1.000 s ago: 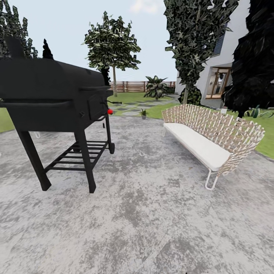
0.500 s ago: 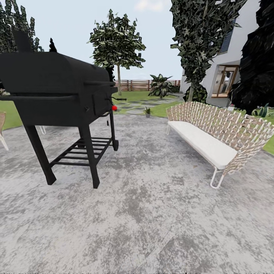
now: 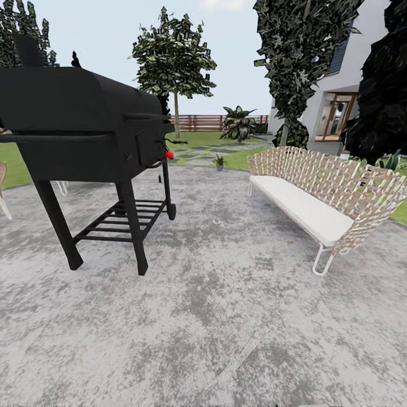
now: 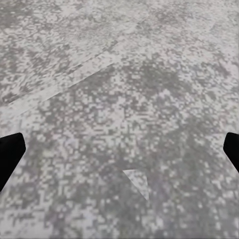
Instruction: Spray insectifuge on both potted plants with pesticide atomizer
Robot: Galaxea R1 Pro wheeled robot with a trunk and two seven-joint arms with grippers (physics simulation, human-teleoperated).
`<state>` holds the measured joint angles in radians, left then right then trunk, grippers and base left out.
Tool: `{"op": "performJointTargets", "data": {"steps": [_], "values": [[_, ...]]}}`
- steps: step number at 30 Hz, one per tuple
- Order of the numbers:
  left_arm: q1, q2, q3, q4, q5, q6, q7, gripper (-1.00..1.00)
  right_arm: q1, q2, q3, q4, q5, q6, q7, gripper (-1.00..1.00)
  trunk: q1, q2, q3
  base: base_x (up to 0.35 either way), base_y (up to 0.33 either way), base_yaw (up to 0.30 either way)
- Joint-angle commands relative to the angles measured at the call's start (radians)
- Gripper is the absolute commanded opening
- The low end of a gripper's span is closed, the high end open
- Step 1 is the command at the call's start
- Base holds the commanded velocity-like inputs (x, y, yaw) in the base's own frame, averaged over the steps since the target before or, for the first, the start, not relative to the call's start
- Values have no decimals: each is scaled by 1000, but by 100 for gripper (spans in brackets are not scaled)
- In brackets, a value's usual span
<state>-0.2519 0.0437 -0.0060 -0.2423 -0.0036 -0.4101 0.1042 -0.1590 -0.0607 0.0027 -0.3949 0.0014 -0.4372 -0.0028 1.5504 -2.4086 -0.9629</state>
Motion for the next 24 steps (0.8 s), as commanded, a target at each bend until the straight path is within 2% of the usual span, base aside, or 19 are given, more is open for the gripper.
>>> {"op": "performJointTargets", "data": {"steps": [1,10,24], "values": [[0,0,-1,2,-1,-3,3,100,0,0,0,1,0,-3,0,100,0,0,-3,0,0,0],[0,5,0,14,0,-1,5,100,0,-1,0,1,0,-3,0,100,0,0,-15,31,0,0],[2,4,-3,17,-3,-1,3,100,0,-1,0,1,3,-5,0,100,0,0,-16,316,-14,0]]}}
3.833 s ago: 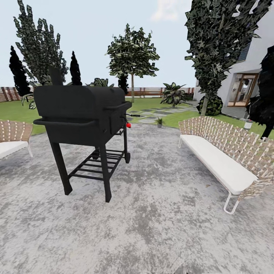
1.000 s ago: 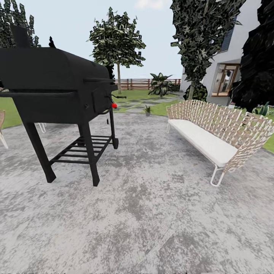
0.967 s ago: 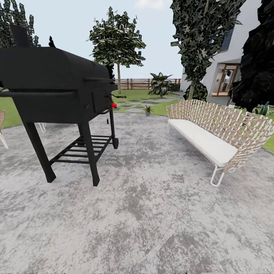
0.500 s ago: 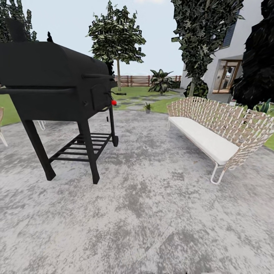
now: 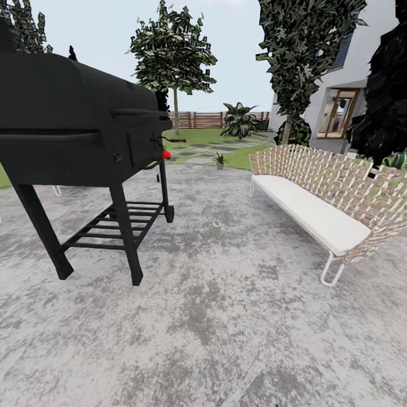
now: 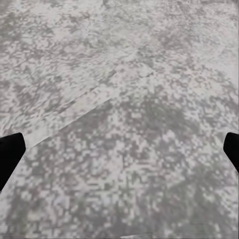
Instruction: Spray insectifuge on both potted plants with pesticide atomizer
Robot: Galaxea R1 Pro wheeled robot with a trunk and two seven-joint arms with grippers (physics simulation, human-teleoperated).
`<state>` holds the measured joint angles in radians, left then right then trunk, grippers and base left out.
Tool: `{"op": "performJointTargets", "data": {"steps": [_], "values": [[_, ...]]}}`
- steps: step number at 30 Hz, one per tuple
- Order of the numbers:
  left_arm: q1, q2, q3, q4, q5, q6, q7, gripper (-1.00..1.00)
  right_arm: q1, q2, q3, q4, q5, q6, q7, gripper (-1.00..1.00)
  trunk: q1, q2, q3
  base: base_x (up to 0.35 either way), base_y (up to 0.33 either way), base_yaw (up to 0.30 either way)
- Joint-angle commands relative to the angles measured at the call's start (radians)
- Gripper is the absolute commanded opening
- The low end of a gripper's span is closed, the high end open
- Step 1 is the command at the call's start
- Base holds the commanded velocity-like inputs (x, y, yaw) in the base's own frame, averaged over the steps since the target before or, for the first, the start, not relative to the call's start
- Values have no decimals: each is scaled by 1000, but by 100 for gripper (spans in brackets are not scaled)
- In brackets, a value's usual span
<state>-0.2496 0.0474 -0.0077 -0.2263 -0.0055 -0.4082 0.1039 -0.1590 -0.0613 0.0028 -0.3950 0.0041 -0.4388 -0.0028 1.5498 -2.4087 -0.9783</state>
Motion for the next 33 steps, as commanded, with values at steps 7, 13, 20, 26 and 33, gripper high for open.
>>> {"op": "performJointTargets", "data": {"steps": [7,13,20,26,33], "values": [[1,3,-1,1,1,-4,3,100,-1,-1,-1,1,-1,-3,-1,100,0,0,-1,340,-73,0],[1,4,0,1,2,-4,3,100,-1,0,-2,1,-4,-2,-2,100,0,0,-1,340,-76,0],[0,5,0,0,3,-4,4,100,-1,0,-2,1,-6,-3,-2,100,0,0,-1,310,-76,0],[1,5,0,1,1,-4,3,100,-1,0,-4,1,-7,-2,-2,100,0,0,-1,332,-74,0],[1,5,0,1,-1,-4,3,100,-1,0,-3,0,-6,-1,1,100,0,0,-1,338,-13,0]]}}
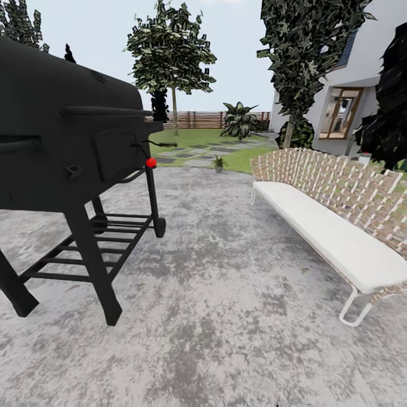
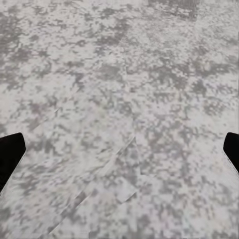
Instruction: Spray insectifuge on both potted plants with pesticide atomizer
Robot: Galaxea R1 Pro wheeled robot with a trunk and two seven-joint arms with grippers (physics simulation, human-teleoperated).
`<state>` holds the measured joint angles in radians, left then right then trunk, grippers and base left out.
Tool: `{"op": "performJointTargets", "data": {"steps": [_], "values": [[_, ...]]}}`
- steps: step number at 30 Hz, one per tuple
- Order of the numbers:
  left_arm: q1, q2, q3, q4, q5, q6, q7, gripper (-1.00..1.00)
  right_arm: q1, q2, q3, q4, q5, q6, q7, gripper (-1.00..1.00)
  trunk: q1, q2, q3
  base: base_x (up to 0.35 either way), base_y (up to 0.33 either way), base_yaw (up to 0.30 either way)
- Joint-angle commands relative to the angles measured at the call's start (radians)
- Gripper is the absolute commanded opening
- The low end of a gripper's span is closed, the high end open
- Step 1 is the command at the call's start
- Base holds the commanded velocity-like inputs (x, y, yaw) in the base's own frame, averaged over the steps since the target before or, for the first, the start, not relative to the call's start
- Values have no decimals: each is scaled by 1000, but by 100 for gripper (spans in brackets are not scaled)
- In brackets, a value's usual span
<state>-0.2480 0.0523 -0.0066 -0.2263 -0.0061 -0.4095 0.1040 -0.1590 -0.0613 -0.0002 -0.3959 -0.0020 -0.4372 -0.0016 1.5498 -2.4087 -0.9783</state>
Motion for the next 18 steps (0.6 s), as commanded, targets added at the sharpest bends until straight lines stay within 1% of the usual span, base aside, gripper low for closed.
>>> {"op": "performJointTargets", "data": {"steps": [1,18], "values": [[-1,0,-1,1,-1,-3,3,100,0,0,0,1,0,-3,0,100,0,0,-1,338,-3,0],[-2,1,-1,1,-1,-3,3,100,0,0,3,0,1,-3,1,100,0,0,-1,338,0,0]]}}
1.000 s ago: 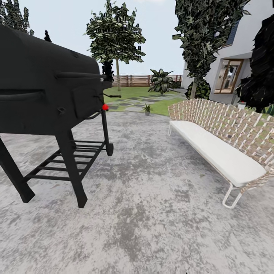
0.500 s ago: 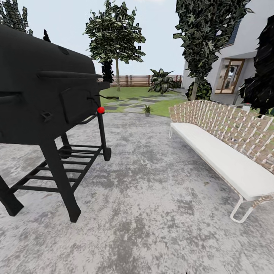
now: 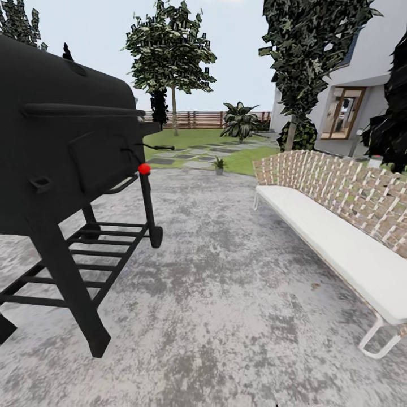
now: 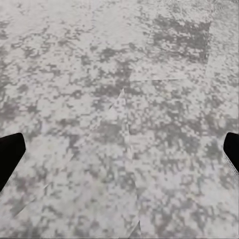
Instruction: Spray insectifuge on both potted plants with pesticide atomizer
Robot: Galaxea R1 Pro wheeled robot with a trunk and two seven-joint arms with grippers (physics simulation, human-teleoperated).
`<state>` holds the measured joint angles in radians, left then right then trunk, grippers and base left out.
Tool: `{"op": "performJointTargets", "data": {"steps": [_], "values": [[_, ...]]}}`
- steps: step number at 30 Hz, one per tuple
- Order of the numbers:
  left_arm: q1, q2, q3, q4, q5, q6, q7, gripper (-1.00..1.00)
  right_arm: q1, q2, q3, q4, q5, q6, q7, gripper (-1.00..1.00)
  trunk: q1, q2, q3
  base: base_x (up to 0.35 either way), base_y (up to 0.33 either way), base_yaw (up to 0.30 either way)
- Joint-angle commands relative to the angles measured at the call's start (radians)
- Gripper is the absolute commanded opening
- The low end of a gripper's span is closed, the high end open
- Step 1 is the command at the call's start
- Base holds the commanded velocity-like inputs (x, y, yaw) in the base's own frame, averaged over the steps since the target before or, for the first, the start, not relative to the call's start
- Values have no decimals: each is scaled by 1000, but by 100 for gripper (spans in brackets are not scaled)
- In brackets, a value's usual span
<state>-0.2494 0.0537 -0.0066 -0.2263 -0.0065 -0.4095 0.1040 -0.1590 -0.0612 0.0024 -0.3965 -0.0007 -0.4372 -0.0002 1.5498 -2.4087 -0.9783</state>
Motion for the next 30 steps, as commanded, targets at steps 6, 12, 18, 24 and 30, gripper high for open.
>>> {"op": "performJointTargets", "data": {"steps": [6,12,18,24,30], "values": [[1,0,-1,1,-1,-3,3,100,0,0,1,1,1,-3,3,100,0,0,-1,339,0,0],[0,0,-1,2,-3,-2,3,100,0,0,1,1,1,-3,3,100,0,0,-1,339,-1,0],[-3,0,-1,1,-4,-2,3,100,0,0,1,1,2,-3,3,100,0,0,-1,327,-106,0],[-4,0,-1,1,-4,-2,3,100,0,0,1,1,2,-3,2,100,0,0,-1,302,-190,0],[-4,0,-3,1,-4,-2,3,100,0,0,1,1,2,-3,3,100,0,0,-1,287,-204,0]]}}
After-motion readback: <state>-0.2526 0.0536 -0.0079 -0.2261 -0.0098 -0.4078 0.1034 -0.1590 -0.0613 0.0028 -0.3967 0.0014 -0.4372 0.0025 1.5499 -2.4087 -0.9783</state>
